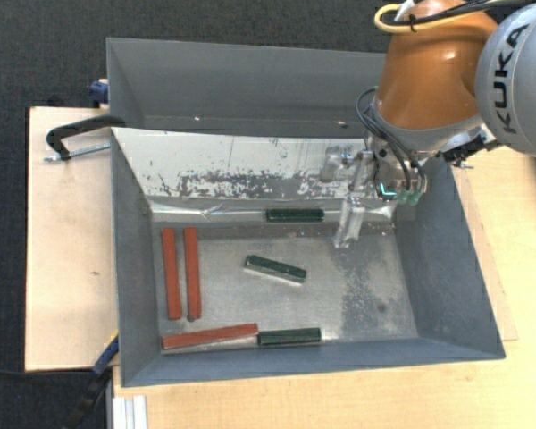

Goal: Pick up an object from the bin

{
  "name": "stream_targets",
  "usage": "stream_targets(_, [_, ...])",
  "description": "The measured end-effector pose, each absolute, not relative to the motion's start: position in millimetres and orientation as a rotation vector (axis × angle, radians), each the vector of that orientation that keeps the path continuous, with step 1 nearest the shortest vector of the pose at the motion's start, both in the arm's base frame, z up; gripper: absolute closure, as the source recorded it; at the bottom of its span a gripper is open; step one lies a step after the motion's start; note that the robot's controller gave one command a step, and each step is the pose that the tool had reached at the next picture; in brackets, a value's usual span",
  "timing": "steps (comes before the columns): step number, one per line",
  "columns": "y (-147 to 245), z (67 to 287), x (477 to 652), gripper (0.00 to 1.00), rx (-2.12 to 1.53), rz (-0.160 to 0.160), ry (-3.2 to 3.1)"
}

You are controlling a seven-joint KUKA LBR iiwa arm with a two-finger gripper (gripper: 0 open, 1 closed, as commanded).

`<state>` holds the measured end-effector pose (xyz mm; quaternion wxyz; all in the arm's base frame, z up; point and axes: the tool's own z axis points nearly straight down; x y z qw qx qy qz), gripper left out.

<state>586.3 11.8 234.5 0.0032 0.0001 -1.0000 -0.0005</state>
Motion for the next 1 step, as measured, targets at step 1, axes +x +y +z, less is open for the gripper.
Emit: stream_targets(1, [11.8,239.4,587.7,0.00,0.000,-0.002,-3.144])
